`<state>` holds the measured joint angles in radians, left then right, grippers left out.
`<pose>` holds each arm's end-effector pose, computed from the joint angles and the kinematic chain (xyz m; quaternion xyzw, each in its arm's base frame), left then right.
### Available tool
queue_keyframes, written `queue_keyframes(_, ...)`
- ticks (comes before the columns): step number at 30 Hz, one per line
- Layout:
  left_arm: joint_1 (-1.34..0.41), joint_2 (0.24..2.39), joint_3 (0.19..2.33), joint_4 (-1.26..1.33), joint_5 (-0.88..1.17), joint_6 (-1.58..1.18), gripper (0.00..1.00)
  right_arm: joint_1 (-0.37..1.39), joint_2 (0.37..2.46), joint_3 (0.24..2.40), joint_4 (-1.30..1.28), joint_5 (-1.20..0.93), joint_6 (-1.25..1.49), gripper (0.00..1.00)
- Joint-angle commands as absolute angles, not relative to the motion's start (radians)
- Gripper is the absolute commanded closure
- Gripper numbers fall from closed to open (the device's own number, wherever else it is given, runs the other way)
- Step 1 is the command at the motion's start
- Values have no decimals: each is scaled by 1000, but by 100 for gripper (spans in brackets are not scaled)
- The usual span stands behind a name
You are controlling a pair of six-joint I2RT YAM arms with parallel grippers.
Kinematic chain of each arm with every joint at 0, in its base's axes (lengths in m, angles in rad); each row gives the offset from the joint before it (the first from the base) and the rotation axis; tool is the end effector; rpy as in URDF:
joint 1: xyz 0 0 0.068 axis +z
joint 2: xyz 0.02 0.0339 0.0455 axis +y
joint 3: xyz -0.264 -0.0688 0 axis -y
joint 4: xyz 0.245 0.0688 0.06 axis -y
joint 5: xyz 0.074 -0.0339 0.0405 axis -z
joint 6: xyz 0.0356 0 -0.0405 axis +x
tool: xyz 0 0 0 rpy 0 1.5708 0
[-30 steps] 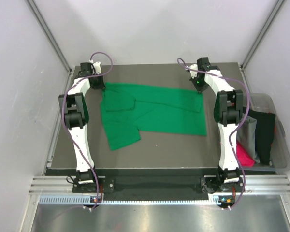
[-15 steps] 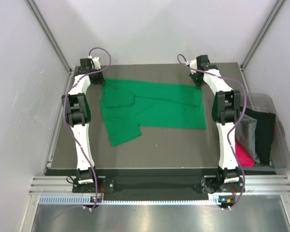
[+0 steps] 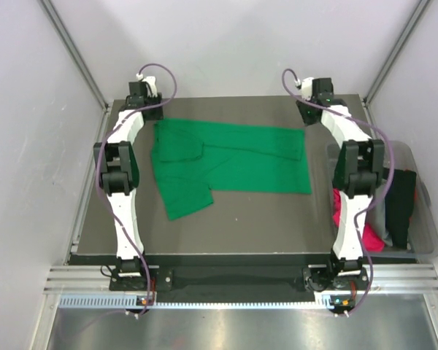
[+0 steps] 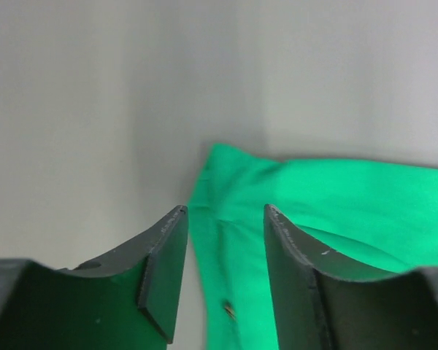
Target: Fold and stack the t-shirts
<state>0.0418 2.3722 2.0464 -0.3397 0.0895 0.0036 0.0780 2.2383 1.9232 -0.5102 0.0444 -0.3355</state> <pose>0.5467 0.0197 0.2080 0.0024 0.8986 -0.0303 0.4377 0.5079 0.0381 0.2215 -0.1832 0.9129 -0.0672 0.3584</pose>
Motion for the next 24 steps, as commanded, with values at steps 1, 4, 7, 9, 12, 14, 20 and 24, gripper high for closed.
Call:
queue_keyframes(1,3,2180,1997,-236,9,8,48,75,2031,1858,-431,-1,-330,60)
queue_keyframes(4,-41,2088,1948,-285,-18,11,48,75,1928,1748,-461,-128,-399,61)
queue_keyframes(7,-84,1981,1876,-369,49,23,49,80,1812,1590,-546,-314,-546,63)
queue_keyframes(9,-116,1887,1791,-471,110,63,52,83,1723,1502,-651,-409,-697,64)
queue_keyframes(12,-130,1740,1622,-567,216,109,55,81,1623,1364,-828,-457,-898,66)
queue_keyframes(14,-130,1619,1480,-601,232,132,56,83,1550,1260,-880,-431,-996,67)
queue_keyframes(20,-123,1317,1194,-635,218,181,54,90,1410,1054,-902,-333,-1074,68)
queue_keyframes(24,-83,1151,1097,-600,180,193,47,92,1402,1005,-856,-295,-1062,68)
